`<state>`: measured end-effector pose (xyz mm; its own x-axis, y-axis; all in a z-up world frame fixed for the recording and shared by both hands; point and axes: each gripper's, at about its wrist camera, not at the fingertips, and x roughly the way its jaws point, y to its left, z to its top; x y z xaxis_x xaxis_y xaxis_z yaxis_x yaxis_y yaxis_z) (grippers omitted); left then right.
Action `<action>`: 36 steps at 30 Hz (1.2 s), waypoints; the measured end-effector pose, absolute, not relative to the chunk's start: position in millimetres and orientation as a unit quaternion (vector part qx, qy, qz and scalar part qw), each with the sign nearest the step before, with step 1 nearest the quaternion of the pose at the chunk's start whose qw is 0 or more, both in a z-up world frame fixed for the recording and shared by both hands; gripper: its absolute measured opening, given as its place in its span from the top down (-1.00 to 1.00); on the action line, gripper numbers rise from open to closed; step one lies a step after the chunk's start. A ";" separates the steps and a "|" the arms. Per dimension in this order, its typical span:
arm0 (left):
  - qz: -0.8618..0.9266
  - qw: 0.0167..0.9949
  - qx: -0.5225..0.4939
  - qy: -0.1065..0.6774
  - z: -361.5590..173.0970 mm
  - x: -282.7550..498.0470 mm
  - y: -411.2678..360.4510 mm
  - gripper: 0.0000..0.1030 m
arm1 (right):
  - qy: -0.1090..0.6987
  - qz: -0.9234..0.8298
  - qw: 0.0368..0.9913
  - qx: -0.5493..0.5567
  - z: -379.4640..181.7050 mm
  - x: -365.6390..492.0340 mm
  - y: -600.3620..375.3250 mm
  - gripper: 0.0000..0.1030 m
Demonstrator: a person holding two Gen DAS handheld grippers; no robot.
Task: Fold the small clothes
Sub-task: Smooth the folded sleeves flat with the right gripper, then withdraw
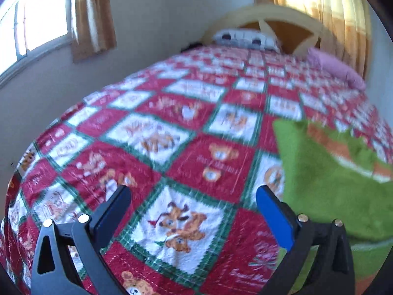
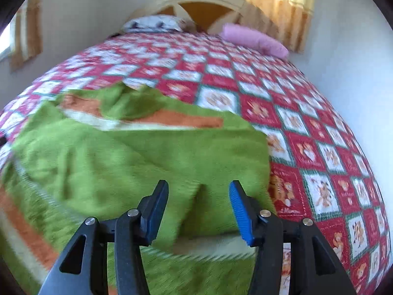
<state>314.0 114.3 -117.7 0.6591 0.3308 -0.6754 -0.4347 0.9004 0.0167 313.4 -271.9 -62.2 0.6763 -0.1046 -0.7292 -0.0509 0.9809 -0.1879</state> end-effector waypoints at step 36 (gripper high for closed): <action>0.070 0.920 -0.030 0.384 -101.2 221.2 65.3 -1.00 | 0.426 0.091 0.896 -0.087 -55.5 190.1 -235.9 -0.16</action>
